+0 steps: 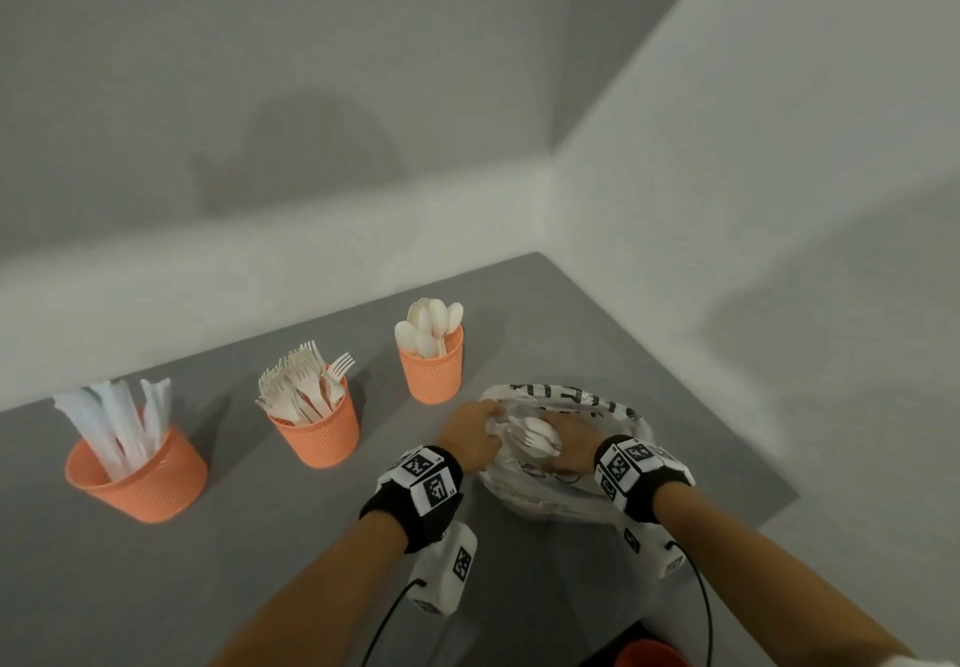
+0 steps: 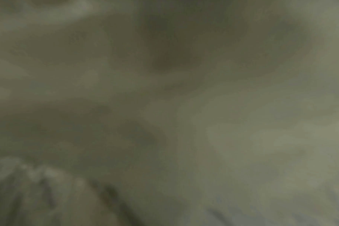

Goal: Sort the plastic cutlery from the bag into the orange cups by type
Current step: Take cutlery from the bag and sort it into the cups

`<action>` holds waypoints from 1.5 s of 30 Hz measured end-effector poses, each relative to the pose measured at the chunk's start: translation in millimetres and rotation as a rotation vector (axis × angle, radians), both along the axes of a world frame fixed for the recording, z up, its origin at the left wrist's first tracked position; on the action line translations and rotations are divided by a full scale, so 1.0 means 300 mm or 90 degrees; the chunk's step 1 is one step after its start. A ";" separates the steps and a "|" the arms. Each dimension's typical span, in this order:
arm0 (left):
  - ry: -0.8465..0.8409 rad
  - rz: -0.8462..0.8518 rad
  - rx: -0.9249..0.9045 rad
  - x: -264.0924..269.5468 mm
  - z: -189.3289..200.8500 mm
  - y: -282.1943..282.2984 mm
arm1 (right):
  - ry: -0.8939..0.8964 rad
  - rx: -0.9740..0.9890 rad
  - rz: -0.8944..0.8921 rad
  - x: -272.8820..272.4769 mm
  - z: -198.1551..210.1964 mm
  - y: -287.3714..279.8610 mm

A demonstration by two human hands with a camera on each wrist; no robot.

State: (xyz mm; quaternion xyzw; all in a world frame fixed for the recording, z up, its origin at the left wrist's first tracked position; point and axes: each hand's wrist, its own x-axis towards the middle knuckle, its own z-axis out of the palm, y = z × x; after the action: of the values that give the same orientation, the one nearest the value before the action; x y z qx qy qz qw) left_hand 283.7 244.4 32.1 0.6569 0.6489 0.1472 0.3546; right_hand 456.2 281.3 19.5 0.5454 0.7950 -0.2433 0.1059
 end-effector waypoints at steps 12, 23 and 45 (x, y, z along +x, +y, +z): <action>0.020 -0.001 0.002 0.000 0.016 0.008 | -0.011 0.053 -0.060 -0.021 -0.013 0.008; -0.014 0.051 0.016 0.012 0.038 -0.002 | 0.038 0.106 -0.049 0.000 0.050 -0.033; -0.110 0.082 -0.079 0.012 0.063 -0.021 | 0.128 -0.018 -0.153 0.040 0.100 -0.035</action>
State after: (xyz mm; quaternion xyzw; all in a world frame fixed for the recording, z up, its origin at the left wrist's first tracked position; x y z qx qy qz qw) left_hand 287.3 238.3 50.9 0.5752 0.6648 0.1853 0.4391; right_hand 468.1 270.9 49.5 0.6082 0.7270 -0.3186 0.0034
